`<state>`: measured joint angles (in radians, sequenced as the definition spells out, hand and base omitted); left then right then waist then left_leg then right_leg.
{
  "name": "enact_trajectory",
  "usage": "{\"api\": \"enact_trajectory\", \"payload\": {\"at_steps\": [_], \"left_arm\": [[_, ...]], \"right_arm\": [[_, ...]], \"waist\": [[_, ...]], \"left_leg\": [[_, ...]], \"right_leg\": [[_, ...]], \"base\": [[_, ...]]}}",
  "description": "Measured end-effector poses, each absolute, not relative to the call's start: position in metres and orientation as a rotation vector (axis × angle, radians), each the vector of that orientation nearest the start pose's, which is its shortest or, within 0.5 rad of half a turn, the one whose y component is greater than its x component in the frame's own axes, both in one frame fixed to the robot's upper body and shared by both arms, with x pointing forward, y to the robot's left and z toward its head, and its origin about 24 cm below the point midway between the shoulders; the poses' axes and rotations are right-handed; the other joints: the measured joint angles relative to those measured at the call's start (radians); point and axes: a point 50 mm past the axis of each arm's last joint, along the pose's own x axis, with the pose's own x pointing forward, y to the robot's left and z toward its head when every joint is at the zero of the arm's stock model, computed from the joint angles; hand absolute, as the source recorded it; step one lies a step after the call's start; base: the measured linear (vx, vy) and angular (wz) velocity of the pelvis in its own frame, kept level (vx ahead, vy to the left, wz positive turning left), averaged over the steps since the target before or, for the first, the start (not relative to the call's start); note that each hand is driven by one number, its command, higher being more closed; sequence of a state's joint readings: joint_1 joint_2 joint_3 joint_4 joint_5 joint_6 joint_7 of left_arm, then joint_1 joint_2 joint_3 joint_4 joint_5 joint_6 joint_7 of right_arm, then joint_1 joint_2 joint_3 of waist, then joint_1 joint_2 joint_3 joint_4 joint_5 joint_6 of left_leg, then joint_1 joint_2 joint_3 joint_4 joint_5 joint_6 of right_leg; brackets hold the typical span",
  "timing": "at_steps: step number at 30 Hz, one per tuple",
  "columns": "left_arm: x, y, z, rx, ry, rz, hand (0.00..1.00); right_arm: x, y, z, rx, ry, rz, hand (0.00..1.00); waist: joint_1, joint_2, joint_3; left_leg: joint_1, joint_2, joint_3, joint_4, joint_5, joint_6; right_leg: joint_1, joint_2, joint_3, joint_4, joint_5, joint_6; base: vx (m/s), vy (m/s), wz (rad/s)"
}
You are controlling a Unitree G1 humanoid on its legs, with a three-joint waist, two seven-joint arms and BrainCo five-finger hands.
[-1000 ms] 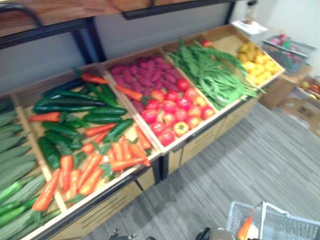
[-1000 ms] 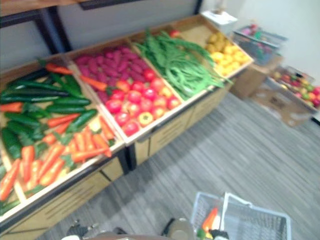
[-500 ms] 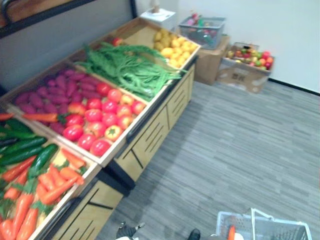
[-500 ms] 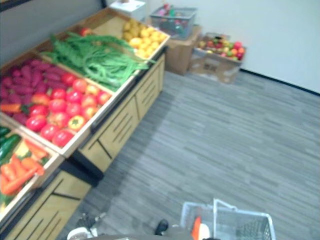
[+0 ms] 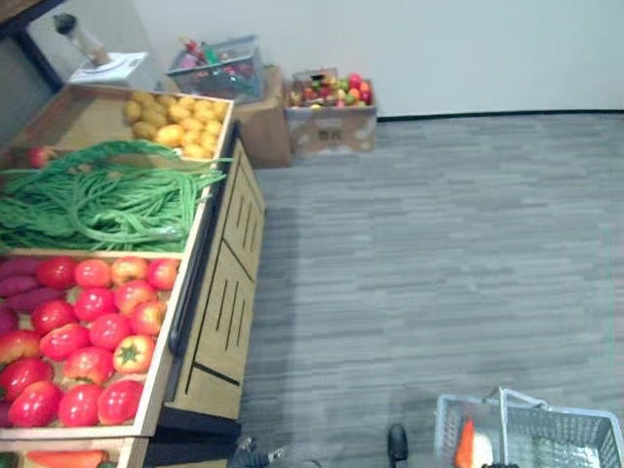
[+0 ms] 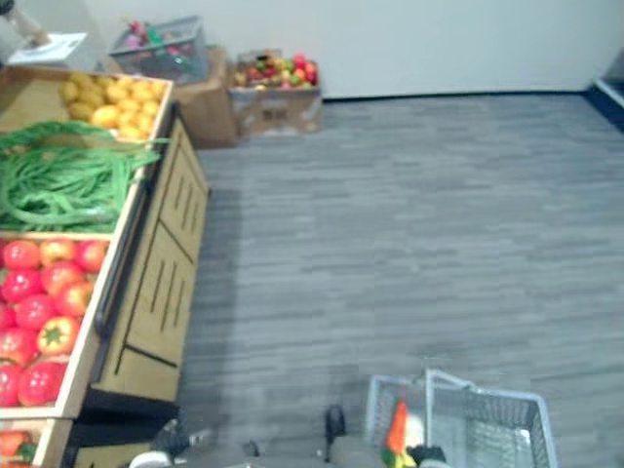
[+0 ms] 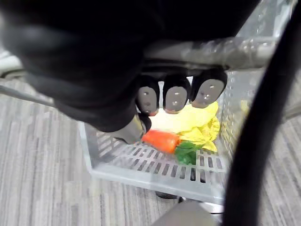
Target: Pick vegetable in the basket
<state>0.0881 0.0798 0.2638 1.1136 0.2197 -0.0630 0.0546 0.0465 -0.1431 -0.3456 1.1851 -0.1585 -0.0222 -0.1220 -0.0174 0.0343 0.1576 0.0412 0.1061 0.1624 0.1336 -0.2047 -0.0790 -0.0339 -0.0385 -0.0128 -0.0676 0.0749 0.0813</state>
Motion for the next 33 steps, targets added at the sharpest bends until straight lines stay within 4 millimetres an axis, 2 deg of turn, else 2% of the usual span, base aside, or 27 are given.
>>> {"api": "enact_trajectory", "payload": {"at_steps": [5,7,9,13,15,17,19,21,25,30,33], "left_arm": [[0.073,0.217,-0.164,0.181,1.160,0.264,0.00],[0.076,0.219,-0.163,0.190,1.149,0.274,0.00],[0.078,0.221,-0.162,0.193,1.140,0.281,0.00],[0.082,0.223,-0.161,0.185,1.127,0.296,0.00],[0.081,0.222,-0.161,0.174,1.126,0.303,0.00],[0.081,0.221,-0.161,0.168,1.126,0.301,0.00],[0.080,0.220,-0.161,0.115,1.124,0.334,0.00],[0.072,0.221,-0.163,0.072,1.142,0.369,0.00],[0.068,0.216,-0.165,0.019,1.158,0.383,0.00],[0.070,0.214,-0.166,0.004,1.163,0.385,0.00],[0.070,0.214,-0.166,0.004,1.162,0.381,0.00]], "right_arm": [[0.073,-0.252,-0.158,-0.155,1.186,-0.421,1.00],[0.076,-0.247,-0.159,-0.158,1.186,-0.401,1.00],[0.077,-0.240,-0.161,-0.143,1.187,-0.390,1.00],[0.075,-0.234,-0.163,-0.129,1.193,-0.383,1.00],[0.074,-0.234,-0.163,-0.126,1.196,-0.385,1.00],[0.066,-0.233,-0.165,-0.116,1.216,-0.395,1.00],[0.058,-0.229,-0.167,-0.101,1.239,-0.397,1.00],[0.056,-0.228,-0.167,-0.098,1.243,-0.400,1.00],[0.044,-0.232,-0.168,-0.098,1.270,-0.418,1.00],[0.043,-0.231,-0.168,-0.108,1.275,-0.404,1.00],[0.042,-0.228,-0.169,-0.108,1.280,-0.395,1.00]], "waist": [[-0.006,-0.013,0.008],[-0.002,-0.023,0.018],[-0.002,-0.031,0.025],[0.000,-0.045,0.028],[0.005,-0.045,0.030],[0.012,-0.041,0.023],[0.029,-0.047,0.014],[0.022,-0.038,0.010],[0.019,-0.016,-0.006],[0.018,-0.014,-0.007],[0.018,-0.023,-0.006]], "left_leg": [[0.026,-0.026,0.067,-0.034,0.007,0.011],[0.047,-0.017,0.088,-0.036,0.007,0.011],[0.067,-0.012,0.099,-0.034,0.007,0.011],[0.082,-0.021,0.099,-0.030,0.001,0.017],[0.078,-0.016,0.098,-0.024,-0.002,0.021],[0.067,-0.005,0.095,-0.024,-0.005,0.019],[0.060,0.002,0.101,-0.025,-0.010,0.011],[0.066,0.011,0.102,-0.026,-0.014,0.004],[0.092,0.030,0.106,-0.028,-0.018,-0.007],[0.118,0.026,0.105,-0.031,-0.018,-0.008],[0.138,0.017,0.106,-0.037,-0.022,-0.011]], "right_leg": [[-0.040,-0.013,0.052,0.017,0.017,0.013],[-0.060,-0.006,0.018,0.075,0.015,0.010],[-0.072,-0.006,-0.053,0.137,-0.009,-0.021],[-0.063,-0.017,-0.061,0.154,-0.041,-0.020],[-0.051,-0.016,-0.074,0.127,-0.049,-0.021],[-0.014,-0.018,-0.129,0.055,-0.038,-0.014],[0.022,-0.011,-0.156,-0.048,0.023,-0.017],[0.024,-0.004,-0.168,-0.048,0.032,-0.017],[0.035,0.019,-0.163,-0.048,0.040,-0.025],[0.053,0.018,-0.158,-0.048,0.043,-0.029],[0.069,0.010,-0.153,-0.049,0.044,-0.028]], "base": [[0.07,0.092,-0.42],[0.02,0.016,-0.29],[-0.02,-0.025,-0.10],[-0.05,-0.011,0.01],[-0.09,-0.037,0.06],[-0.07,-0.032,0.07],[0.00,-0.043,-0.17],[0.03,-0.041,-0.09],[0.11,-0.021,-0.08],[0.06,0.031,-0.06],[-0.02,0.057,-0.02]]}}
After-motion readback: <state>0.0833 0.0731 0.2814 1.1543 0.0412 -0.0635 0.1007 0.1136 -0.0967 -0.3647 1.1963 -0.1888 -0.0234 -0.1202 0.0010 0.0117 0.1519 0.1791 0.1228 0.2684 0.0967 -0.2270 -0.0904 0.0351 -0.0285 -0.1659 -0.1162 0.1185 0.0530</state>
